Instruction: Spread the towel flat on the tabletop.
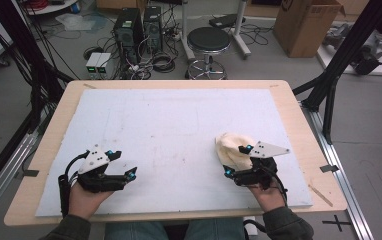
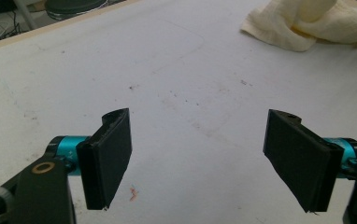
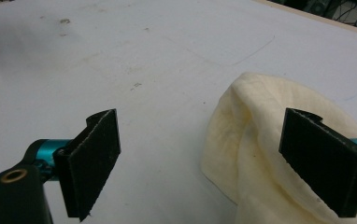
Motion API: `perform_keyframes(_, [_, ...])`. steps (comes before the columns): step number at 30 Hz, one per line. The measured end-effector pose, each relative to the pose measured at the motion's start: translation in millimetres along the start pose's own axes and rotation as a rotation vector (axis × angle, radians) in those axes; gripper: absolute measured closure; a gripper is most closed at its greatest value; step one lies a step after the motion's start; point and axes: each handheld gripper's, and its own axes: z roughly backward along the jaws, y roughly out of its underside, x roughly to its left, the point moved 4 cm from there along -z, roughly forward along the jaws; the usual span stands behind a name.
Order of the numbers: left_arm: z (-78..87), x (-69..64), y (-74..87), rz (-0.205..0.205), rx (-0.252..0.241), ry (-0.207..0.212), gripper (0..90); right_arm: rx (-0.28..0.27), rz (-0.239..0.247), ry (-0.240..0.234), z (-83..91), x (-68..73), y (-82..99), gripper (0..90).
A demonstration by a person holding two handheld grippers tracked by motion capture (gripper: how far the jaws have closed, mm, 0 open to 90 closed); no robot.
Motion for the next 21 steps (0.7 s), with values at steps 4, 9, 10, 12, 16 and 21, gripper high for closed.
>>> perform_keyframes(4, [0.6,-1.4,-0.4,-0.003,0.001,0.004,24.1,-0.004,0.002,-0.002,1.7,0.8,-1.5,11.9])
perform_keyframes(9, [0.8,-2.4,-0.6,-0.007,0.001,0.005,24.1,-0.012,0.006,-0.003,5.3,-0.3,-6.0,11.9])
perform_keyframes(10, [0.8,-2.2,-0.5,-0.007,0.002,0.005,24.1,-0.012,0.007,-0.001,5.8,-0.9,-6.8,11.9])
perform_keyframes(12, [0.6,-1.8,-0.5,-0.004,-0.002,0.007,24.1,-0.01,0.011,0.003,7.0,-3.2,-9.0,12.0])
perform_keyframes(16, [0.9,-1.0,-0.1,0.001,-0.004,0.002,24.1,-0.017,0.004,0.007,9.4,-7.4,-12.1,12.0])
perform_keyframes(21, [1.5,0.1,0.1,0.0,-0.005,-0.001,24.1,-0.013,0.002,0.018,13.4,-12.7,-14.6,12.0])
